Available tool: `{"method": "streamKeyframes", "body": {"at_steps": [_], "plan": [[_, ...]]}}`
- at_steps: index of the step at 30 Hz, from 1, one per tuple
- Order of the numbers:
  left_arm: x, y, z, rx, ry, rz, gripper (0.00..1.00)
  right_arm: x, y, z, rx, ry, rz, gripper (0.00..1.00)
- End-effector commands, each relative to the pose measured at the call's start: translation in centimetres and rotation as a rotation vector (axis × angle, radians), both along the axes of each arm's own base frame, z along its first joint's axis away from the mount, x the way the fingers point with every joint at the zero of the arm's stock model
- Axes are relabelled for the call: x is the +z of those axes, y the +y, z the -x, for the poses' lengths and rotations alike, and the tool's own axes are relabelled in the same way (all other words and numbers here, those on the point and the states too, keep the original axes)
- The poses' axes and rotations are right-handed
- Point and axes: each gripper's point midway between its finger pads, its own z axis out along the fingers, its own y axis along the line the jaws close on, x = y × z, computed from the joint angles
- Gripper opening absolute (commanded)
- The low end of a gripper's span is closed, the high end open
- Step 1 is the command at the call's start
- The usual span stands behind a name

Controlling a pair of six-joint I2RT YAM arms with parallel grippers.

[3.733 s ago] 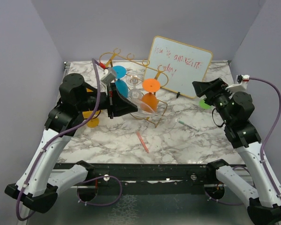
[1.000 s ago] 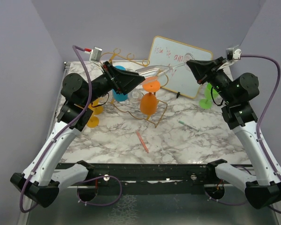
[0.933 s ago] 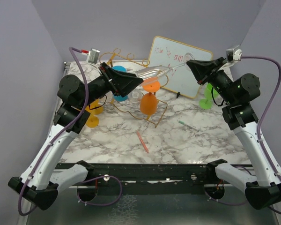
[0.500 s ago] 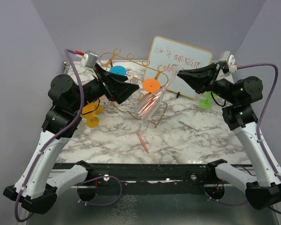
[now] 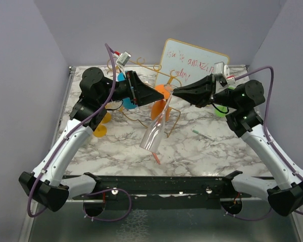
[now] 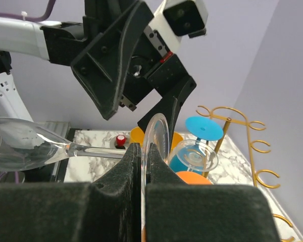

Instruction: Place the wine glass upside down on the wine glass rack

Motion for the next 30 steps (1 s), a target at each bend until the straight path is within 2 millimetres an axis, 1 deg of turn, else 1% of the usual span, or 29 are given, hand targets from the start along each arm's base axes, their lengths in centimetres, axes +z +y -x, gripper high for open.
{"method": "streamKeyframes", "body": {"at_steps": [1, 4, 6, 9, 12, 14, 17, 24, 25, 26, 30], "plan": [[2.8, 0.6, 2.6, -0.07, -0.082, 0.046, 0.98, 0.7, 1.4, -0.4, -0.024, -0.059, -0.007, 0.01], [2.7, 0.7, 2.9, -0.071, -0.07, 0.047, 0.95, 0.7, 2.1, -0.8, -0.044, -0.077, -0.004, 0.01], [2.0, 0.6, 2.9, -0.082, -0.053, 0.037, 0.89, 0.9, 2.4, -1.0, -0.056, -0.087, -0.007, 0.01], [0.3, 0.4, 2.5, -0.087, 0.0, -0.007, 0.73, 1.4, 2.7, -1.5, -0.087, -0.13, -0.008, 0.01], [-0.9, 0.3, 2.4, -0.098, 0.033, -0.036, 0.57, 2.0, 2.8, -1.6, -0.093, -0.154, -0.01, 0.01], [-1.2, 0.2, 2.5, -0.112, 0.04, -0.042, 0.5, 2.0, 3.1, -1.6, -0.086, -0.161, -0.001, 0.01], [-1.2, 0.0, 3.1, -0.166, 0.036, -0.032, 0.42, 1.4, 3.7, -1.6, -0.069, -0.168, 0.025, 0.01], [-2.8, -0.1, 3.8, -0.221, 0.086, -0.04, 0.13, 0.3, 4.6, -1.5, -0.062, -0.195, 0.067, 0.01], [-3.0, 0.0, 3.9, -0.223, 0.085, -0.044, 0.08, 0.3, 4.6, -1.5, -0.066, -0.199, 0.069, 0.01], [-3.2, 0.0, 3.9, -0.222, 0.078, -0.049, 0.01, 0.3, 4.7, -1.6, -0.068, -0.2, 0.069, 0.01], [-3.5, 0.4, 3.4, -0.159, -0.018, -0.075, 0.0, 0.6, 4.7, -1.7, -0.067, -0.161, 0.05, 0.01]]}}
